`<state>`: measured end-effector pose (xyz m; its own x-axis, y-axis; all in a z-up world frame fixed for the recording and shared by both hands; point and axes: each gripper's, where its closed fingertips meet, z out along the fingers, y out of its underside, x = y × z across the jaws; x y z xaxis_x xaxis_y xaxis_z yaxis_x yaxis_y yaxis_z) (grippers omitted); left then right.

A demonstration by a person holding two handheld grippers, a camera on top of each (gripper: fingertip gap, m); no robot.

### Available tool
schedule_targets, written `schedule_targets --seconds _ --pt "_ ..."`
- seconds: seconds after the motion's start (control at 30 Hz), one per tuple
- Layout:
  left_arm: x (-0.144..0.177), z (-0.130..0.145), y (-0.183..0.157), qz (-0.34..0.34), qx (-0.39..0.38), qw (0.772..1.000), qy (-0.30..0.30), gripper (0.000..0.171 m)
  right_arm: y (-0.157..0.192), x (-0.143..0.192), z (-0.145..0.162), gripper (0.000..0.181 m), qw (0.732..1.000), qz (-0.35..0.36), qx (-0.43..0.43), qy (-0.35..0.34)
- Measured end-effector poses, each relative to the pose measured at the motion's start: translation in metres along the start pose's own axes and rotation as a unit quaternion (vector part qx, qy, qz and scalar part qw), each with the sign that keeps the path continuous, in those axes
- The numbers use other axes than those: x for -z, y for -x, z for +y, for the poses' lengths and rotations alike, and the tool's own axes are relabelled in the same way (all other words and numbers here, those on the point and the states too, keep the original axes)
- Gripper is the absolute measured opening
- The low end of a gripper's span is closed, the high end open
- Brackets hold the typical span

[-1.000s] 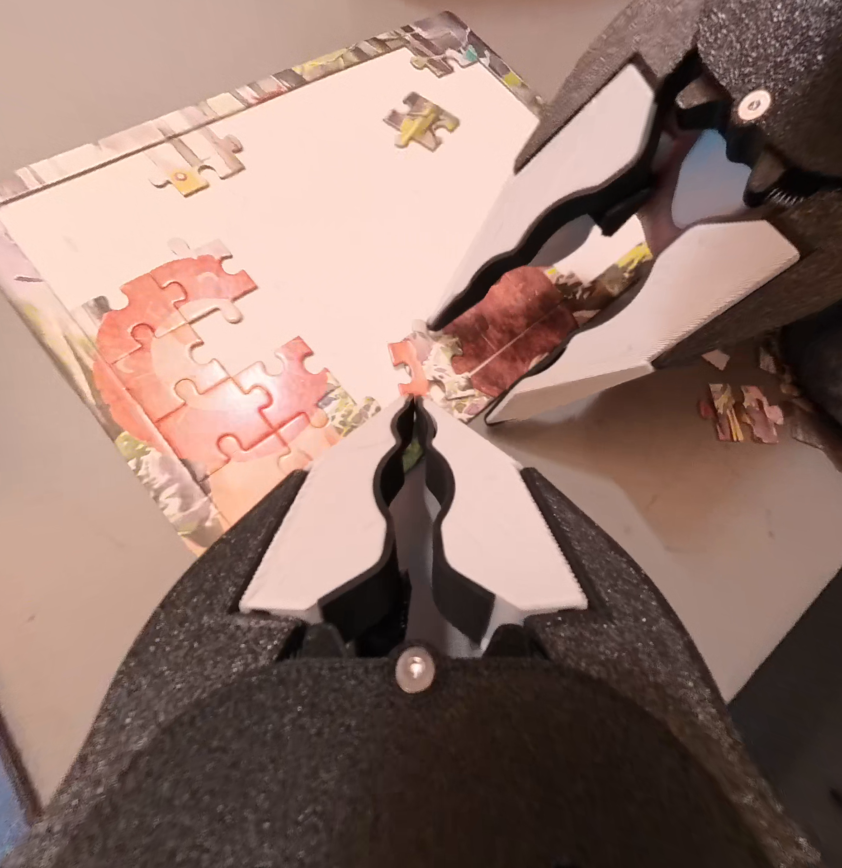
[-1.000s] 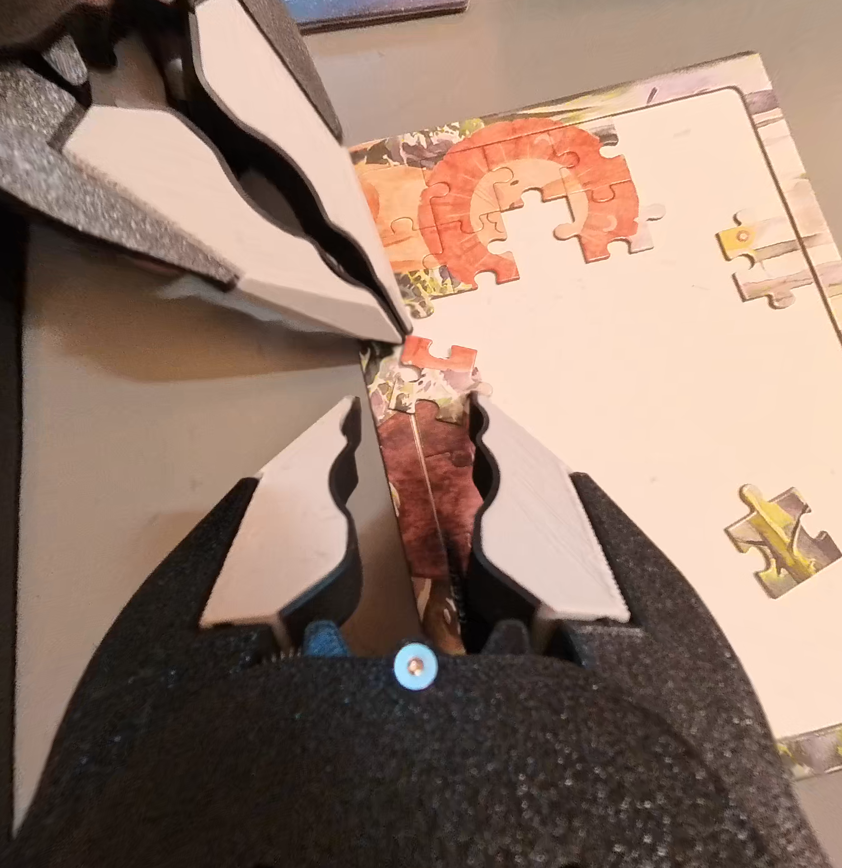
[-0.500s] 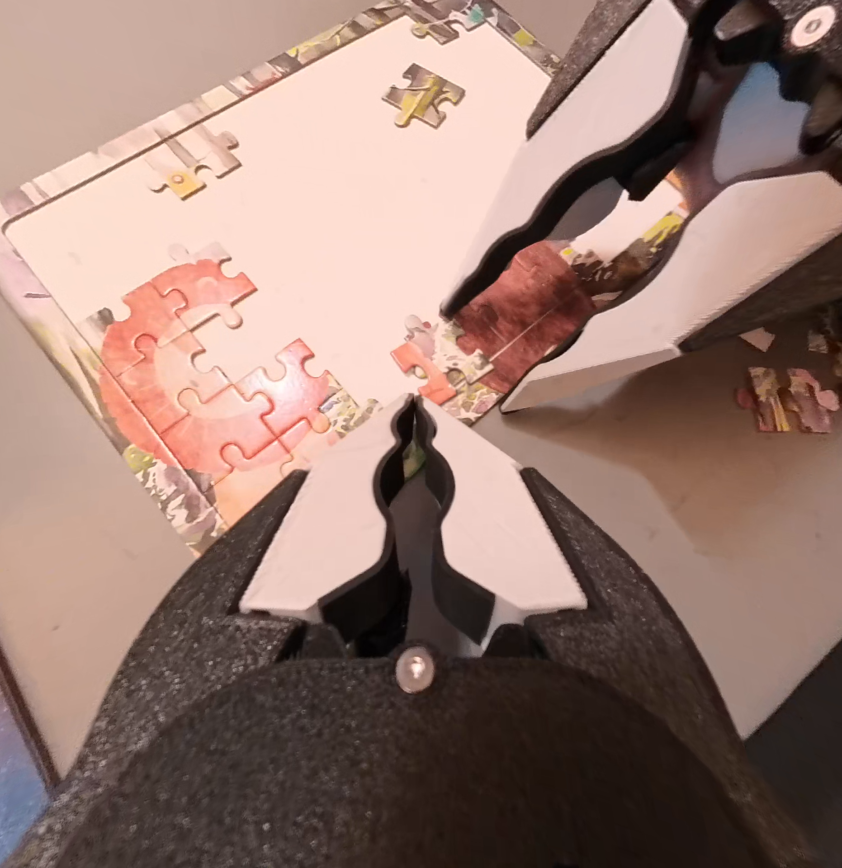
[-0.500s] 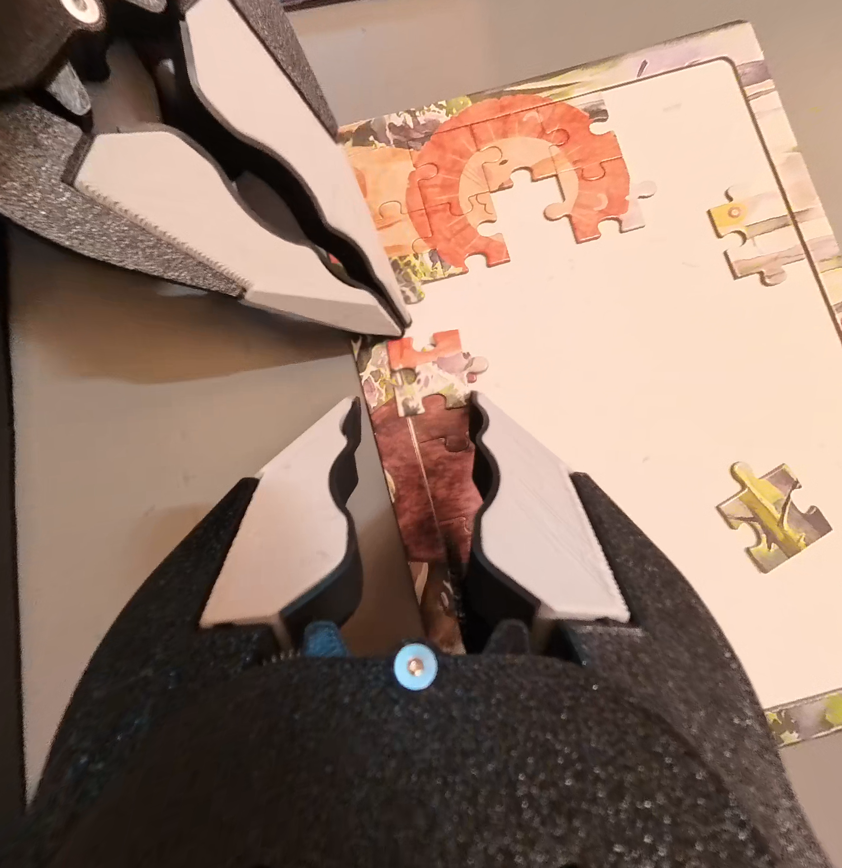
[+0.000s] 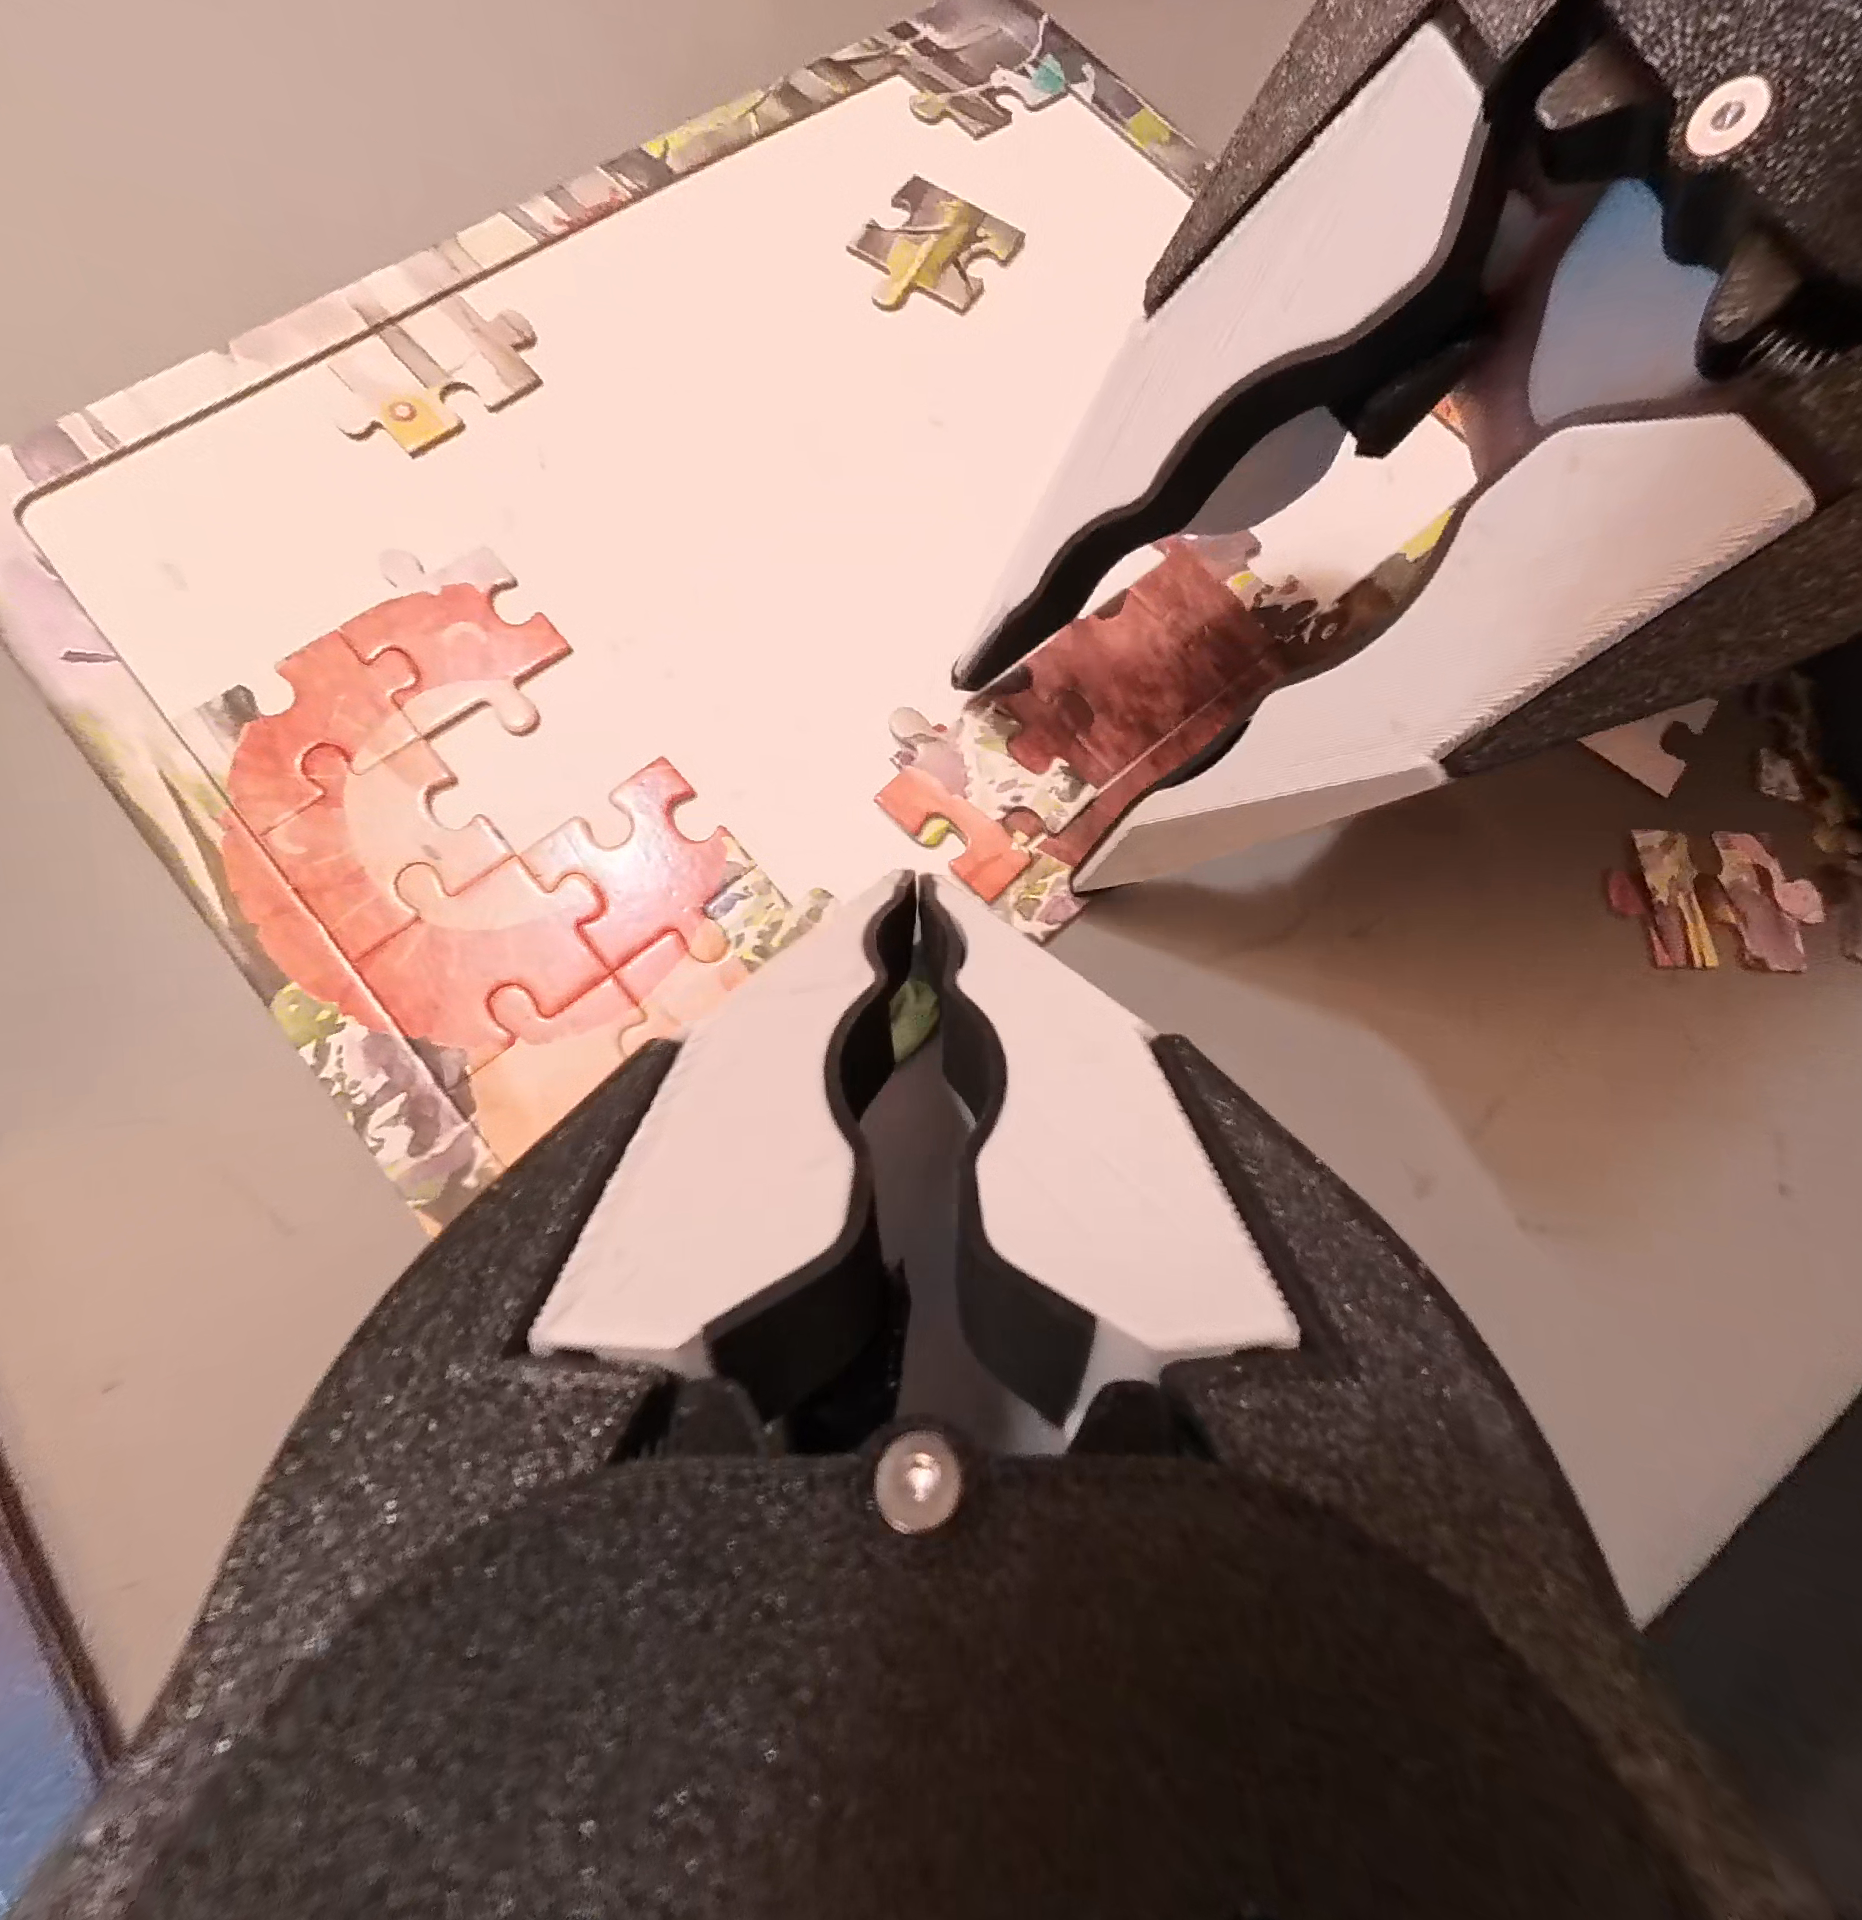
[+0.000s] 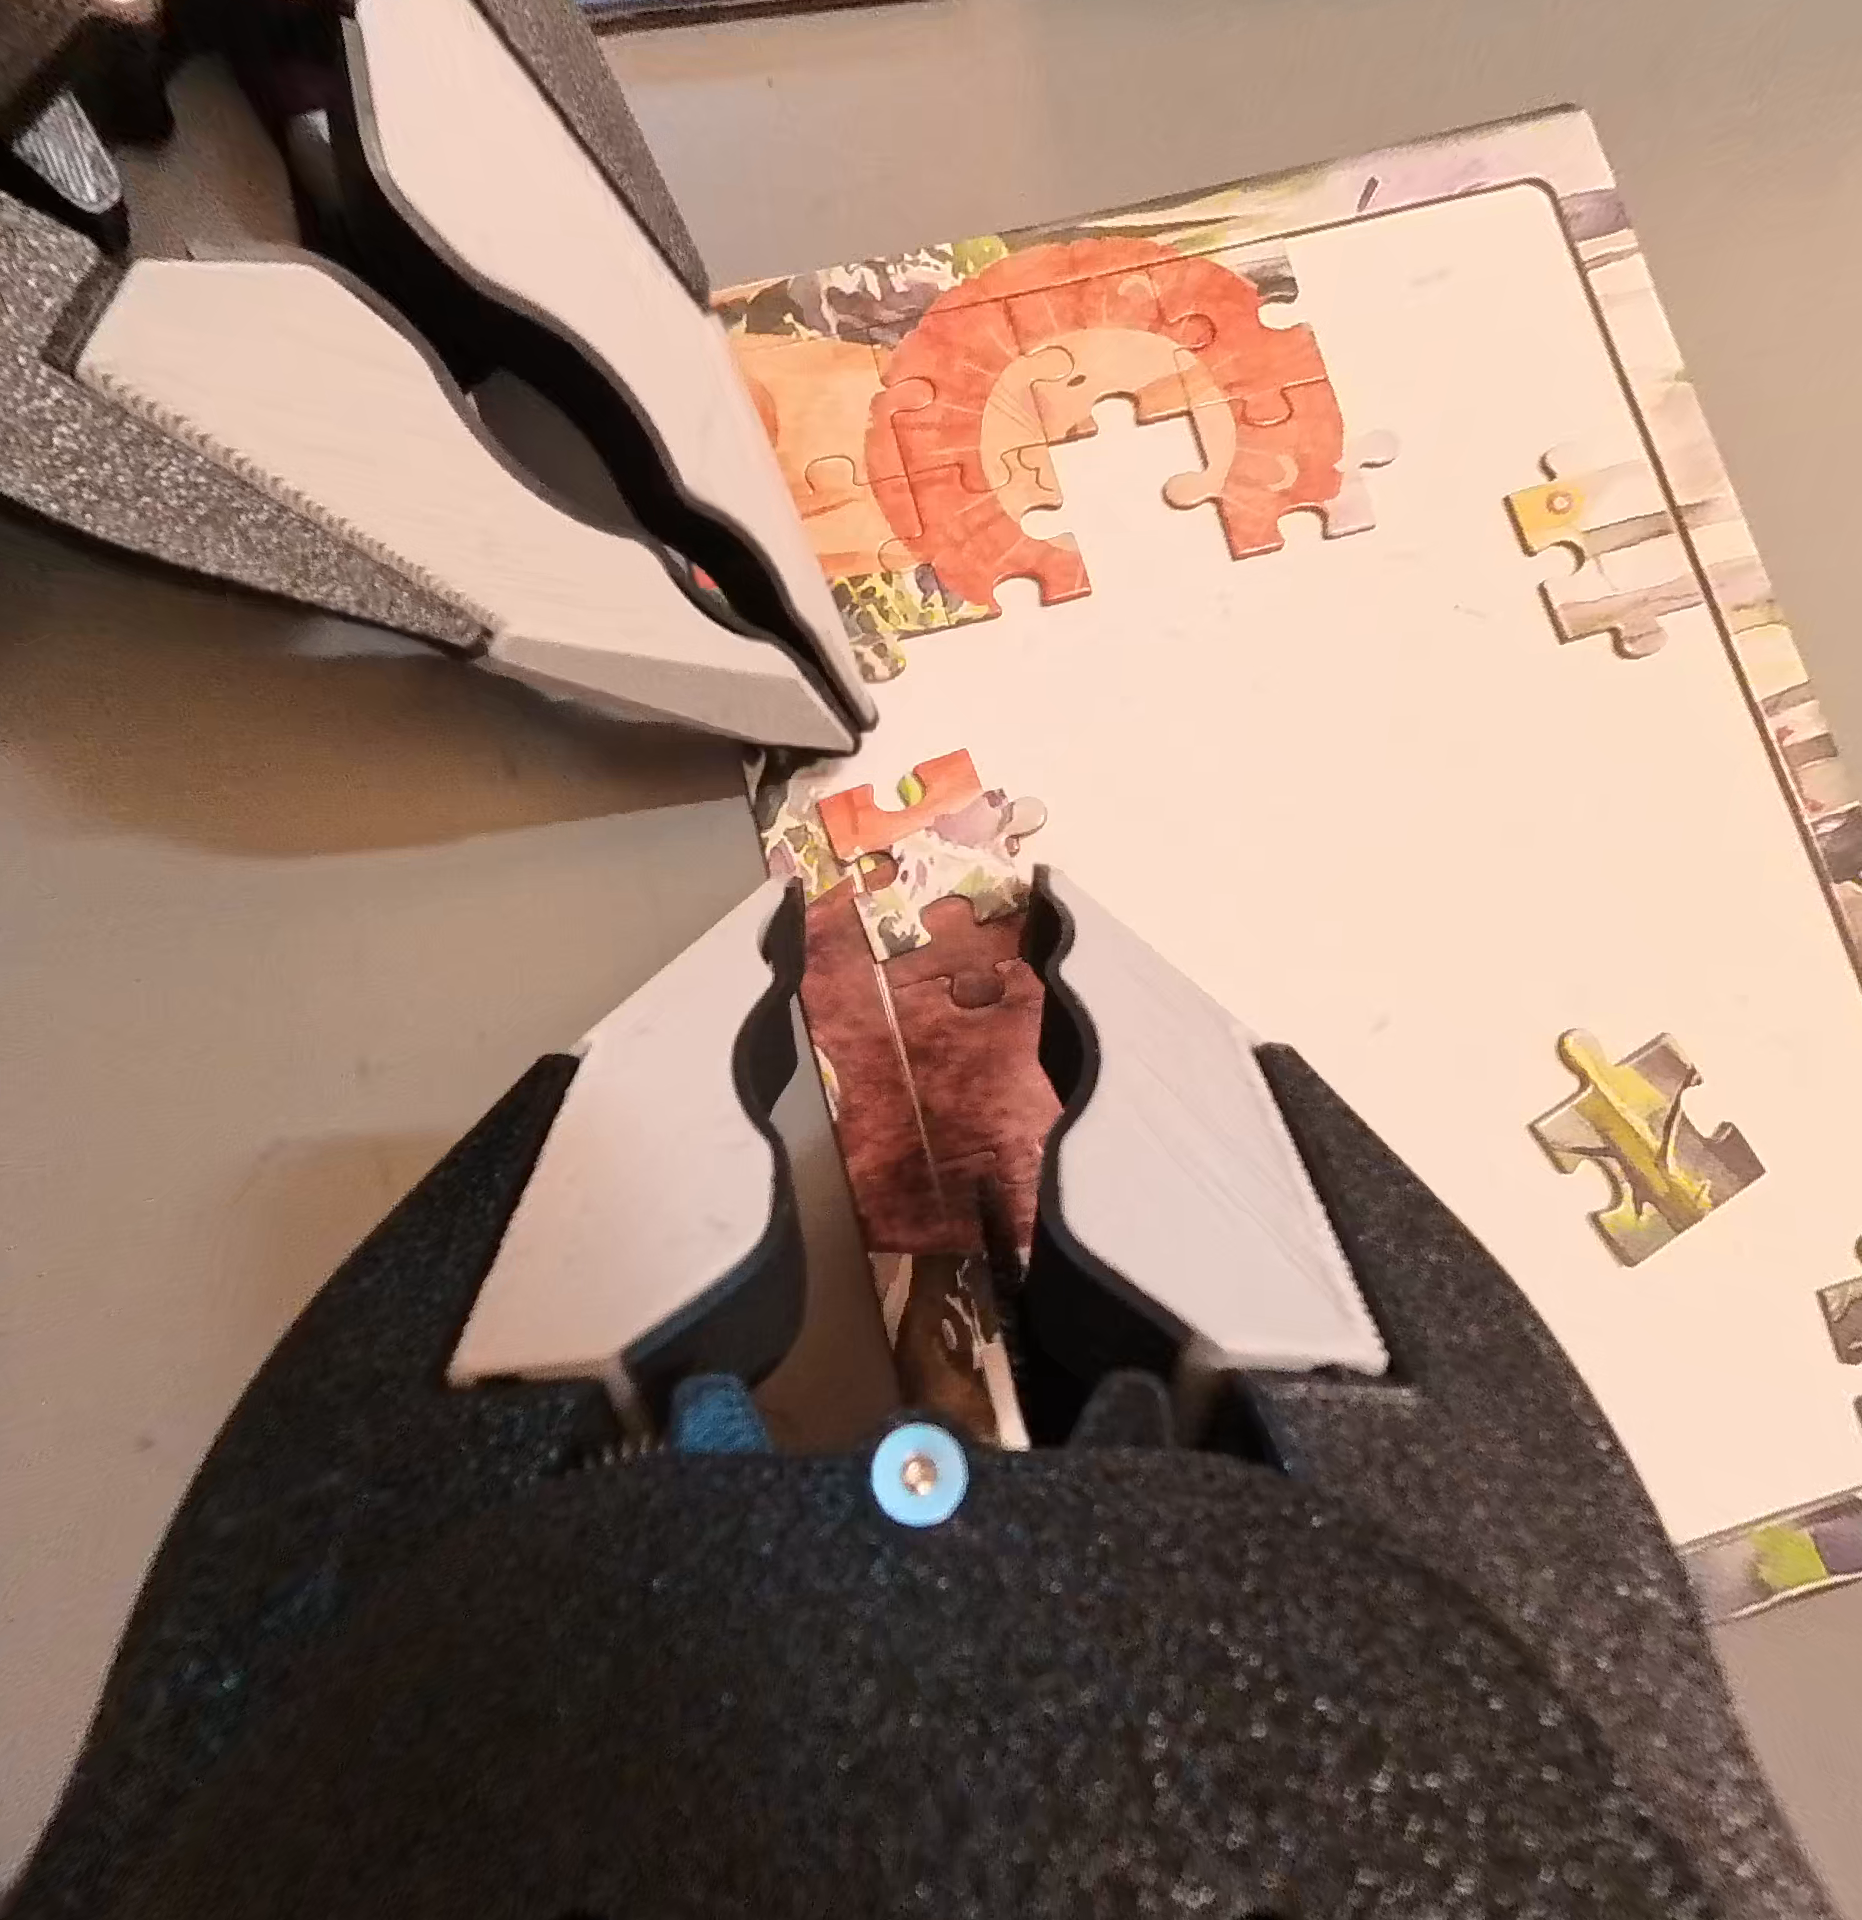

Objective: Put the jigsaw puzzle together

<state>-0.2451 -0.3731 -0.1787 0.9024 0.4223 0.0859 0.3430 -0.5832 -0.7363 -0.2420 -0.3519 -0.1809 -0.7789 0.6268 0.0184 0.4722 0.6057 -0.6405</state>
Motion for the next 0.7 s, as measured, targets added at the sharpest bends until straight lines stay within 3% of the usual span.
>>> schedule_targets --seconds 0.17,0.37,0.7 --pt "0.0 0.002 0.003 -0.008 0.002 1.0 0.003 0.0 -0.004 0.0 0.002 0.048 1.0 -0.01 -0.017 -0.005" --pt "-0.001 0.004 0.005 -0.012 0.003 1.0 0.009 0.0 -0.006 0.001 0.003 0.031 1.0 -0.017 -0.02 -0.004" --pt "-0.001 0.004 0.005 -0.016 -0.002 1.0 0.009 0.0 -0.017 0.006 0.002 0.031 0.999 -0.004 -0.035 -0.019"
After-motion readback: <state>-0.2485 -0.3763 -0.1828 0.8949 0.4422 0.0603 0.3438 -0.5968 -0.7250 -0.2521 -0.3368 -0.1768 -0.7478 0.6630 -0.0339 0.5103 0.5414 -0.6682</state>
